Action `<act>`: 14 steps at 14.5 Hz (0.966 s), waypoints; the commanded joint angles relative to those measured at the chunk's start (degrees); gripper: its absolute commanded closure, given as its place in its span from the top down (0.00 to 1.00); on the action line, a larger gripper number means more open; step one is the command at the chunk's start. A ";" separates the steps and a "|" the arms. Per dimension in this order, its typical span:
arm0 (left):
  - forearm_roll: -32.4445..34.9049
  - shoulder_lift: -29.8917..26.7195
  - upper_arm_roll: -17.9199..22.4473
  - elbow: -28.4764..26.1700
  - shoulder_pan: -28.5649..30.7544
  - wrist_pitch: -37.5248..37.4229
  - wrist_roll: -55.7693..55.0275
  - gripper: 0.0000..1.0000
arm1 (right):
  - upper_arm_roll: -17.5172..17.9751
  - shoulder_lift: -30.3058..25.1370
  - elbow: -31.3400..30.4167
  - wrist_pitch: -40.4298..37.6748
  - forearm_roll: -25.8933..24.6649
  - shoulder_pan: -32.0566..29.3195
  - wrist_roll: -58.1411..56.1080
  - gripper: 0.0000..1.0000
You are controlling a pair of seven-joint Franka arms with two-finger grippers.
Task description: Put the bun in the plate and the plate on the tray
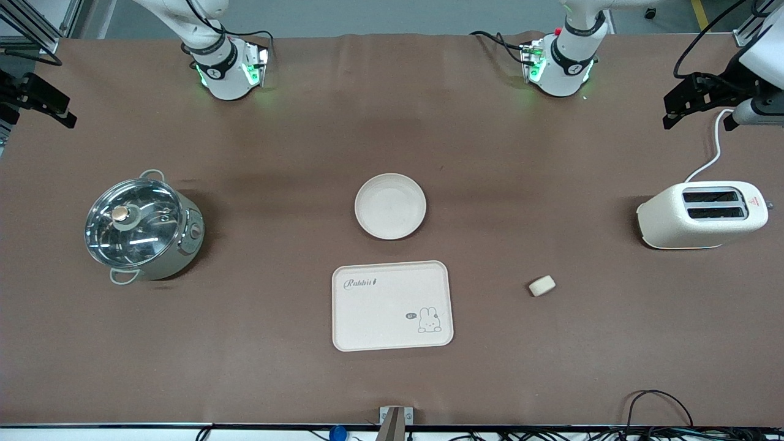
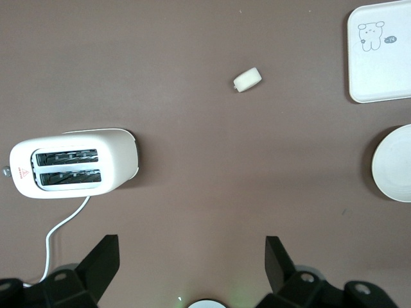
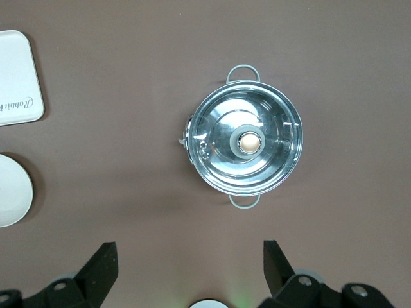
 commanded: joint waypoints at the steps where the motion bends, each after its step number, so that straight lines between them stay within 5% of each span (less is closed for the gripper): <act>1: 0.83 0.34 -0.13 1.18 0.16 -1.15 1.46 1.00 | 0.32 0.23 0.55 -0.09 -0.58 -0.18 -0.43 1.00; 8: 2.15 11.48 -0.22 6.98 -0.89 -0.19 -2.65 1.00 | 0.41 0.23 0.55 0.08 -0.05 0.08 -0.25 1.00; 14: 1.63 21.68 -1.19 1.36 -3.35 17.54 -19.17 1.00 | 0.76 3.82 0.55 4.47 4.87 4.72 -0.34 1.00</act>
